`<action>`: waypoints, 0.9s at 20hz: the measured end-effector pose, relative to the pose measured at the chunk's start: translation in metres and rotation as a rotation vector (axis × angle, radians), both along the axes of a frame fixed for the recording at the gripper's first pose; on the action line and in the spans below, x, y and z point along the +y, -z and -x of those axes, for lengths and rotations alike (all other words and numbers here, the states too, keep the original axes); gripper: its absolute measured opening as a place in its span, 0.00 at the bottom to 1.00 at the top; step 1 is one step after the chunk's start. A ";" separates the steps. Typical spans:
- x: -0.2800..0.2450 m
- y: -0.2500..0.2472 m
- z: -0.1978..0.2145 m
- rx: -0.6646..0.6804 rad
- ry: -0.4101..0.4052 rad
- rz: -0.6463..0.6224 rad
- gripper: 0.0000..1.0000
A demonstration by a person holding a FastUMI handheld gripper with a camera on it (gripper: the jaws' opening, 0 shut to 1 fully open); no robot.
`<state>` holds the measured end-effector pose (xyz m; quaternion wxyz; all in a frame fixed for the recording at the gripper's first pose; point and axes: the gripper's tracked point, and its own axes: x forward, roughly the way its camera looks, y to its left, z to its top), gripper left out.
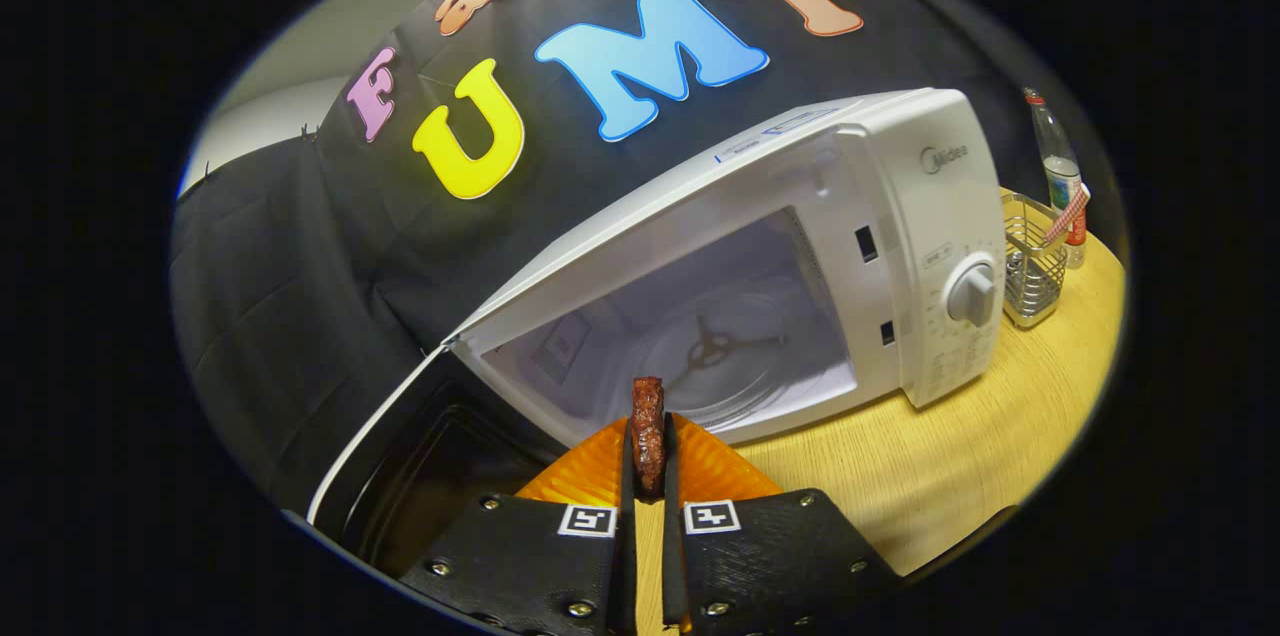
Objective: Open the microwave, put the food inside, and close the microwave door.
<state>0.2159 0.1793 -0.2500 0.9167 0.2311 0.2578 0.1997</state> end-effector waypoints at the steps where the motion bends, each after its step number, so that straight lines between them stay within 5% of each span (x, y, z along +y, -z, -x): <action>1: 0.002 0.004 -0.008 -0.009 0.005 0.009 0.10; 15: 0.036 0.043 -0.095 -0.071 0.043 0.059 0.10; 18: 0.026 0.054 -0.108 -0.084 0.082 0.156 0.20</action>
